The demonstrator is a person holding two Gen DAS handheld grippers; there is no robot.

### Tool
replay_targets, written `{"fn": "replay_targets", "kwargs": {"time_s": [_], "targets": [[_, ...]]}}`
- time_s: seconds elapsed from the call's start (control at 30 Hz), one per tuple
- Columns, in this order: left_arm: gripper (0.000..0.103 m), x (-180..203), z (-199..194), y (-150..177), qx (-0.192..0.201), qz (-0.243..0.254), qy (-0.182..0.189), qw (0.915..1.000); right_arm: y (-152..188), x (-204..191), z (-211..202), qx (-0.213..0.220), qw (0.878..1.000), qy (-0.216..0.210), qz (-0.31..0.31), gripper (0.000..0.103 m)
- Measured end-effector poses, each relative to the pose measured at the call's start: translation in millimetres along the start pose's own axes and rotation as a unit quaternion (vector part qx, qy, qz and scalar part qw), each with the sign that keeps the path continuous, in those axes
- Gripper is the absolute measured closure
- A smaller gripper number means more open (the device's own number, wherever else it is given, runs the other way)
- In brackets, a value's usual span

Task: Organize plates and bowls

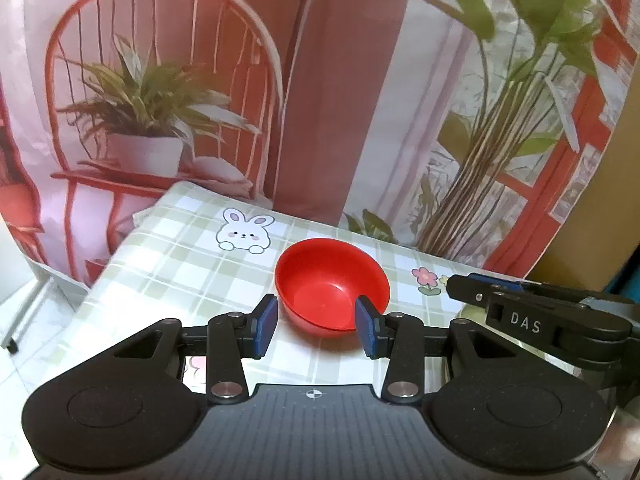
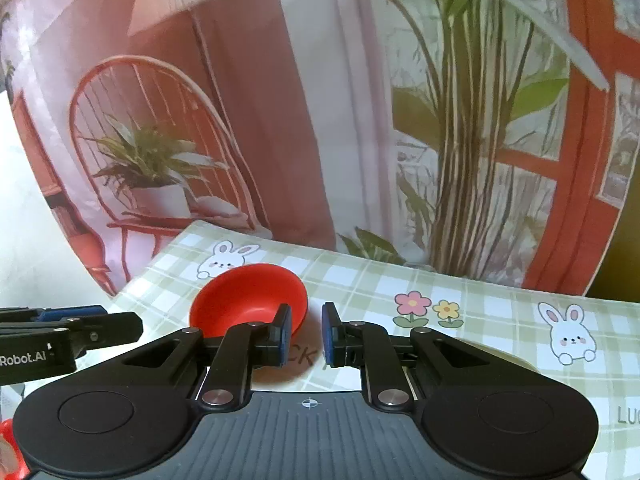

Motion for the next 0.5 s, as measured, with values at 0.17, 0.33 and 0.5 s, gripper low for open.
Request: {"fn": "replay_targets", "kwargs": {"time_s": [0.17,0.33,0.5], "targets": [[0.059,2,-20,6,0.008,0.006,-0.008,0.9999,5,-2,-17,0.011,1.0,-0.004,-0.007,0.088],[0.059,5,-34,14,0.011,0.013,-0.017,0.9997,12,-2,-29,0.015,1.0,-0.008,-0.009,0.088],[0.059,5,-49,22,0.016,0.017,-0.023,0.9995,18,-2,-35,0.016,1.0,-0.014,-0.005,0.088]]}}
Point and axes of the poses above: each gripper's, at about its wrist camera, not at the fingertips, and z roughly the way its jaws point, x to its right, y to its underside, the point moved 3 cm from there along z, roughly the way its jaws point, and after that the axes turned 6 degrees about -x, right-handed, at the moved point
